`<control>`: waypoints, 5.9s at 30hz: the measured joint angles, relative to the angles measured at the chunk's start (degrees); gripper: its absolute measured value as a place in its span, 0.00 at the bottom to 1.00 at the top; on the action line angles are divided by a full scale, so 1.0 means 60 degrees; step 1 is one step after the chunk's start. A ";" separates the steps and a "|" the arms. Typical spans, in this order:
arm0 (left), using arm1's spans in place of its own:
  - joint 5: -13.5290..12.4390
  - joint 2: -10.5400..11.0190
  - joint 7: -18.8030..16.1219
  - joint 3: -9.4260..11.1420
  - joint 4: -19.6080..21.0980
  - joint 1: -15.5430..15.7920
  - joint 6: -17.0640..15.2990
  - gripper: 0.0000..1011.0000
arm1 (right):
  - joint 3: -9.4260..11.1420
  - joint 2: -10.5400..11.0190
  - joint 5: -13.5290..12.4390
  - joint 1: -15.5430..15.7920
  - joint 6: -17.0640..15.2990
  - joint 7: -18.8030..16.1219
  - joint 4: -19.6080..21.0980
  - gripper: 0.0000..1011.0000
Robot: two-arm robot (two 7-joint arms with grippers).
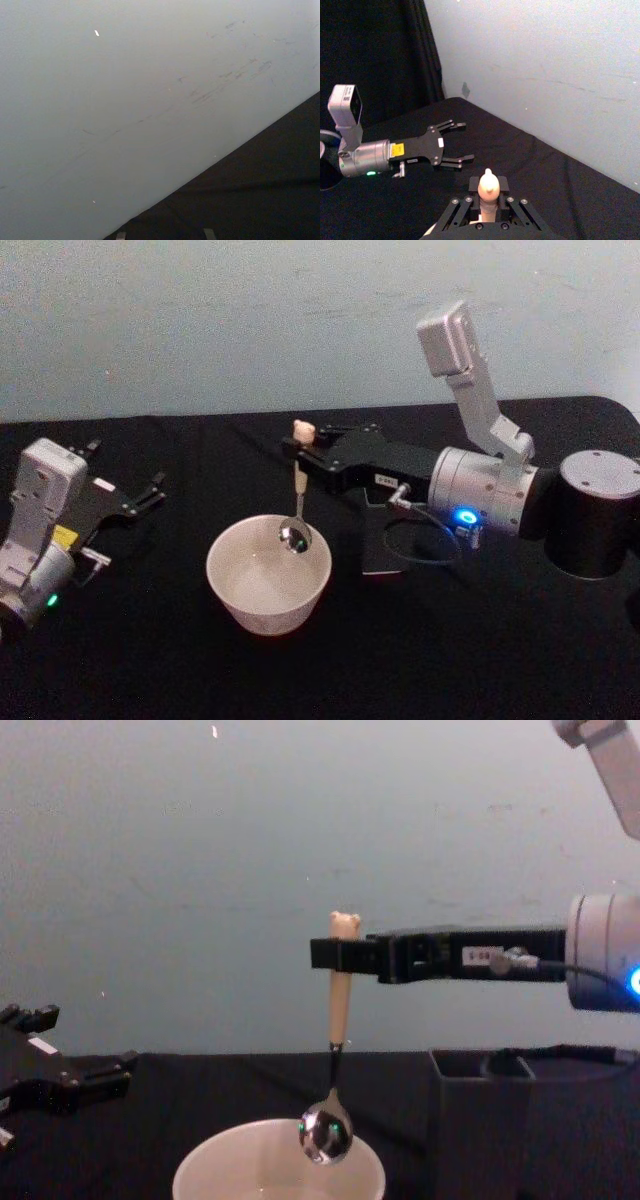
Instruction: Pick up the stirring spoon with one hand, stir inside the cup, then place it back in its original position.
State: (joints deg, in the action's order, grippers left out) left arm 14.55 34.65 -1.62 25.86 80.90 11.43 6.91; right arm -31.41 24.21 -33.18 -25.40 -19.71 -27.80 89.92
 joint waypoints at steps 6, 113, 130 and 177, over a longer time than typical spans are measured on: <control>0.0000 0.0000 0.0000 0.0000 0.0000 0.0000 0.0000 0.99 | 0.0202 0.0116 -0.0408 -0.0023 -0.0139 0.0147 0.0086 0.21; 0.0000 0.0000 0.0000 0.0000 0.0000 0.0000 0.0000 0.99 | 0.0524 0.1782 -0.2303 0.0523 0.0592 0.0851 -0.0420 0.21; 0.0000 0.0000 0.0000 0.0000 0.0000 0.0000 0.0000 0.99 | 0.0523 0.1646 -0.2180 0.0616 0.0401 0.0942 -0.0642 0.21; 0.0000 0.0000 0.0000 0.0000 0.0000 0.0000 -0.0001 0.99 | 0.0536 0.1592 -0.2091 0.0583 0.0298 0.0948 -0.0724 0.61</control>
State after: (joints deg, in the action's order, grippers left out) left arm 14.55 34.65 -1.62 25.86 80.90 11.43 6.90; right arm -28.19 33.76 -45.73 -21.90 -17.92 -22.11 85.58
